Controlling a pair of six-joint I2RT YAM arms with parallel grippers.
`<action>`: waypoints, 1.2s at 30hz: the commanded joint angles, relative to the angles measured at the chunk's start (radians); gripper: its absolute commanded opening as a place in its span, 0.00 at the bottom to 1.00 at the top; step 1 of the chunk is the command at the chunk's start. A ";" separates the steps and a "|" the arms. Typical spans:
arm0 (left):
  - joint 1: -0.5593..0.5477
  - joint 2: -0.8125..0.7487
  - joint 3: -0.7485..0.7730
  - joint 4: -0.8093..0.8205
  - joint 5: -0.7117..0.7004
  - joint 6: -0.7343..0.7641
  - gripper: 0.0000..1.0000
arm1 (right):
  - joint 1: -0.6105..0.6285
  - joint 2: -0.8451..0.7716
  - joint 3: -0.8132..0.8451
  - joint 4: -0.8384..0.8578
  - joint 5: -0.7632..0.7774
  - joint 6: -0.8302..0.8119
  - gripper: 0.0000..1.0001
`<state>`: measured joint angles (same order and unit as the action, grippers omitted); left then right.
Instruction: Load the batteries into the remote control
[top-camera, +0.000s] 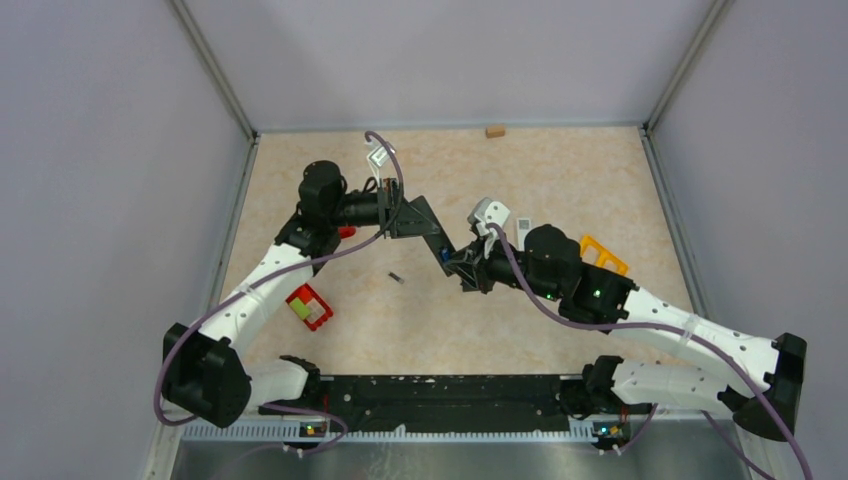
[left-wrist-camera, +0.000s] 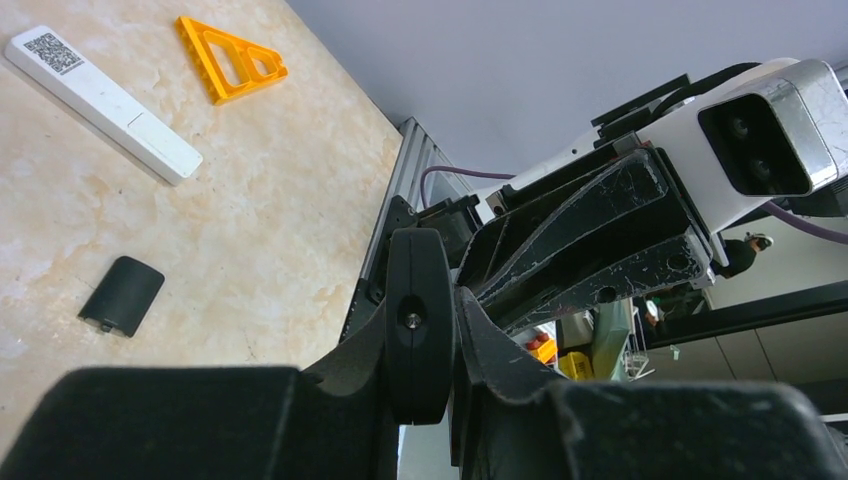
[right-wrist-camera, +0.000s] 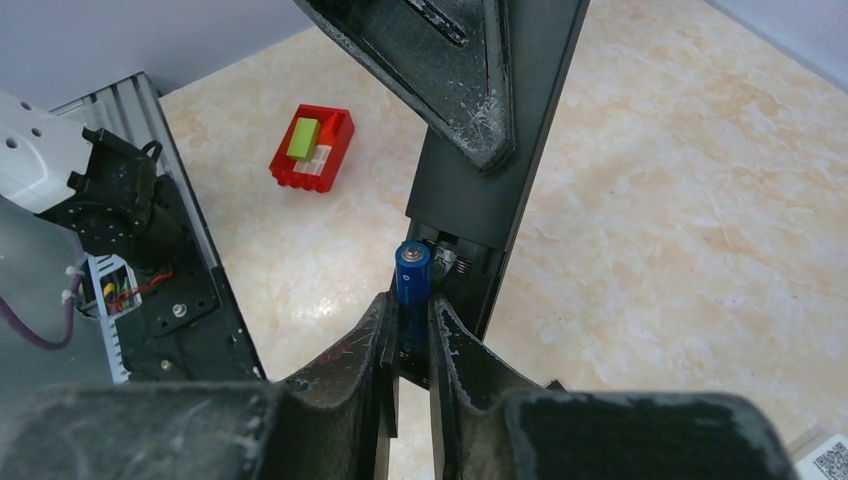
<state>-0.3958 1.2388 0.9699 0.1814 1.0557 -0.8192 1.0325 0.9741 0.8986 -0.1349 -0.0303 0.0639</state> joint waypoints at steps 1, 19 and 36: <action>0.006 -0.038 -0.002 0.110 0.005 -0.026 0.00 | 0.012 -0.018 0.038 -0.018 -0.035 0.019 0.16; 0.006 -0.032 -0.007 0.112 0.007 -0.025 0.00 | 0.011 -0.042 0.038 0.049 0.039 0.107 0.40; 0.010 -0.038 -0.013 0.108 -0.062 -0.019 0.00 | 0.011 -0.133 0.041 -0.004 0.347 0.558 0.73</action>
<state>-0.3920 1.2385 0.9588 0.2344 1.0271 -0.8398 1.0386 0.9058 0.8997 -0.1257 0.1562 0.3832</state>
